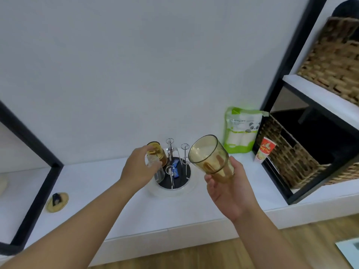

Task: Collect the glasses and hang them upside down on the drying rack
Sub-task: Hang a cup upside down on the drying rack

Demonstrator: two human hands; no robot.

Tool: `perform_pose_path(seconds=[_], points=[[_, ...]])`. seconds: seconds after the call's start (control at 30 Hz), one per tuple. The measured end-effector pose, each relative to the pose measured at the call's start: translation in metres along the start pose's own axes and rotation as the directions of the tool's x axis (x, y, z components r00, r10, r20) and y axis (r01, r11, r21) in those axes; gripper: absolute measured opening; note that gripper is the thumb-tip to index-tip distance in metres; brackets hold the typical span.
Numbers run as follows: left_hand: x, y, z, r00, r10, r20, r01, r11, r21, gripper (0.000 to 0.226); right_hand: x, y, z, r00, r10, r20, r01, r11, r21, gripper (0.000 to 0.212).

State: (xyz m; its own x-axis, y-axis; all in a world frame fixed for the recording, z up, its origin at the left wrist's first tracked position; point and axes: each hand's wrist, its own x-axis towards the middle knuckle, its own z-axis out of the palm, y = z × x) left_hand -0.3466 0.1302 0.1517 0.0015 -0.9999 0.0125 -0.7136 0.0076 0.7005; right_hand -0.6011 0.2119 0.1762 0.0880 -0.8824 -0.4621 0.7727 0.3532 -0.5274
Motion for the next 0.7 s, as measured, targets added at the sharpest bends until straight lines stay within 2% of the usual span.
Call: perform_pose_path(seconds=[0.13, 0.27, 0.43, 0.7], points=[[0.026, -0.03, 0.031, 0.999, 0.005, 0.036, -0.009, 0.994, 0.107, 0.066, 0.028, 0.012, -0.019, 1.0, -0.007, -0.023, 0.006, 0.999, -0.049, 0.037], [0.043, -0.06, 0.051, 1.0, 0.016, -0.018, -0.013, 0.989, 0.146, 0.067, 0.053, 0.021, -0.041, 0.994, -0.092, -0.055, 0.083, 0.985, -0.151, 0.033], [0.058, -0.082, 0.068, 0.999, 0.024, -0.039, -0.019, 0.99, 0.143, 0.07, 0.074, 0.026, -0.059, 0.982, -0.174, -0.068, 0.152, 0.957, -0.245, 0.063], [0.065, -0.098, 0.083, 0.991, 0.02, -0.132, -0.01, 0.997, 0.072, 0.069, 0.089, 0.029, -0.066, 0.969, -0.227, -0.1, 0.186, 0.932, -0.312, 0.046]])
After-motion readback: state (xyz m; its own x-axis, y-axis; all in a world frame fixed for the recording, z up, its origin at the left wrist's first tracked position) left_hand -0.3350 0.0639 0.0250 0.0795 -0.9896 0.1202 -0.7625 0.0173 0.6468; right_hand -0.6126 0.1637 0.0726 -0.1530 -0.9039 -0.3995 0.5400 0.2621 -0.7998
